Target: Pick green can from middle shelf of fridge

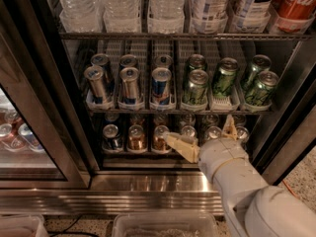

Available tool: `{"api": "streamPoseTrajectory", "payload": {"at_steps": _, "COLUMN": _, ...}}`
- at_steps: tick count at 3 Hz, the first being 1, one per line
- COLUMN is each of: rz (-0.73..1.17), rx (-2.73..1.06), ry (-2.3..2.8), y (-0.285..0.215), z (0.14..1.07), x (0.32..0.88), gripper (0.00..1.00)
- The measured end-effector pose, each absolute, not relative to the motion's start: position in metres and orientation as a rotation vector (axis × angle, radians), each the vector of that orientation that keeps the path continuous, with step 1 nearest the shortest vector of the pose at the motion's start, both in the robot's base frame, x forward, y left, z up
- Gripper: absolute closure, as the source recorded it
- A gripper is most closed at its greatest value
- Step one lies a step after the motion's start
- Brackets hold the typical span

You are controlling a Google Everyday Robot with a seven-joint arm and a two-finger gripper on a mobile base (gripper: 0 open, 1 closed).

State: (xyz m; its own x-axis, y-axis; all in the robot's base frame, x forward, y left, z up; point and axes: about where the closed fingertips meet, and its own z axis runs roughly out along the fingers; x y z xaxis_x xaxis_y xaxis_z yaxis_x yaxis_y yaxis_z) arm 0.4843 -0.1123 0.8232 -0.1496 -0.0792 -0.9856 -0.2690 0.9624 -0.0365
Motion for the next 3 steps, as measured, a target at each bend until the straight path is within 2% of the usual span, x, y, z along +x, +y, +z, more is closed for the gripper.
{"api": "streamPoseTrajectory", "payload": {"at_steps": 1, "rz": 0.068, "rx": -0.256, "ry": 1.659, "y": -0.1075, "z": 0.8356, "x": 0.4972, "gripper": 0.00}}
{"api": "streamPoseTrajectory", "payload": {"at_steps": 3, "rz": 0.022, "rx": -0.241, "ry": 1.653, "y": -0.1171, "z": 0.8377, "x": 0.4995, "gripper": 0.00}}
